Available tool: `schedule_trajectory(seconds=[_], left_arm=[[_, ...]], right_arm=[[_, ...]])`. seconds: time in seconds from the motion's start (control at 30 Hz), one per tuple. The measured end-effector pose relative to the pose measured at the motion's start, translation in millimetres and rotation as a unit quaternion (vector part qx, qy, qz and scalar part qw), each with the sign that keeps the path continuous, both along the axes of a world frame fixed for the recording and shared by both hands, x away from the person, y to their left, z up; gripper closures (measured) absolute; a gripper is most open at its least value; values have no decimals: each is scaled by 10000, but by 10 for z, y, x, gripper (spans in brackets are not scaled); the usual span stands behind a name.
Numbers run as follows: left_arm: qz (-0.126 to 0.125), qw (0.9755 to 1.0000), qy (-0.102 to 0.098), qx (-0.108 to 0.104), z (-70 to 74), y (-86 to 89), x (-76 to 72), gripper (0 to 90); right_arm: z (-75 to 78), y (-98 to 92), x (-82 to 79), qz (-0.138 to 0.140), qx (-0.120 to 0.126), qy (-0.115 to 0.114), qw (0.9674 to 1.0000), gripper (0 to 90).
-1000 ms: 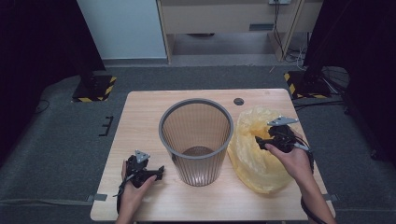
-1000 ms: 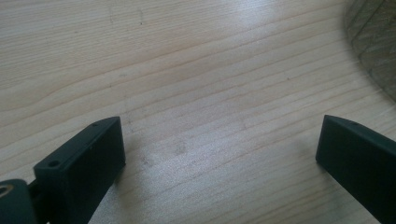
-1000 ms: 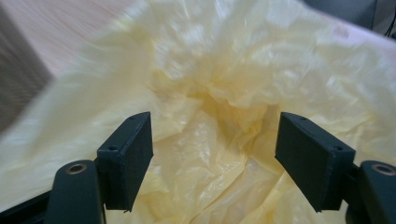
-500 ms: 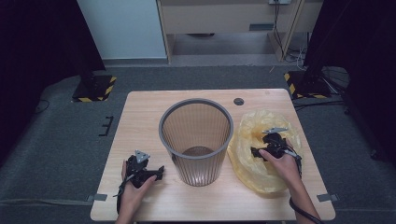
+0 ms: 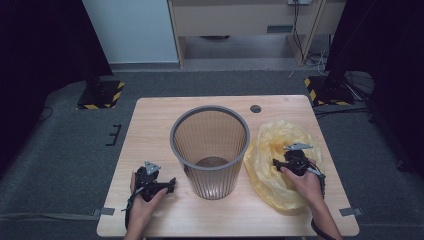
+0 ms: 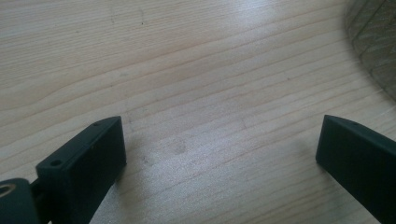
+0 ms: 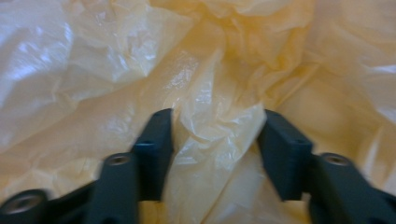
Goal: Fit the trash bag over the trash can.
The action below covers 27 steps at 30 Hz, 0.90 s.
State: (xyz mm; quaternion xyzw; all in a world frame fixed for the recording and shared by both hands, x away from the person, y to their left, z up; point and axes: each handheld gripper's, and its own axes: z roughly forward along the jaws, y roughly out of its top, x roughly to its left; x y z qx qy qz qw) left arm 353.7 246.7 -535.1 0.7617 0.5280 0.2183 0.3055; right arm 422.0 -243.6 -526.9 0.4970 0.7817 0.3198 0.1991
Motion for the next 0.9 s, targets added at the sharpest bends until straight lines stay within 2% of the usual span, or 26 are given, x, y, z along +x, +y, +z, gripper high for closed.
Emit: schedule_trajectory(seconds=[0.03, 0.07, 0.17, 0.33, 0.6, 0.73, 0.83, 0.9], left_arm=[[0, 10000, 0, 0, 0, 0, 0, 7], [-2, 10000, -1, -1, 0, 0, -1, 8], [-4, 10000, 0, -3, 0, 0, -1, 8], [-4, 10000, 0, -2, 0, 0, -1, 7], [-4, 10000, -1, 0, 0, 0, -2, 8], [-4, 10000, -1, -1, 0, 0, -2, 8], [-4, 10000, -1, 0, 0, 0, -2, 7], [-3, 10000, -1, -1, 0, 0, -2, 8]], right_arm=[[0, 0, 0, 0, 0, 0, 10000, 610], [4, -10, -24, 11, 83, 19, 10000, 742], [4, -35, -49, 81, 200, 72, 9997, 854], [38, -66, -116, 133, 373, 90, 9992, 883], [215, -108, -256, 328, 665, -92, 9972, 887], [334, -171, -380, 374, 924, -209, 9948, 888], [385, -189, -428, 408, 975, -280, 9940, 889], [464, -214, -492, 478, 1087, -376, 9922, 889]])
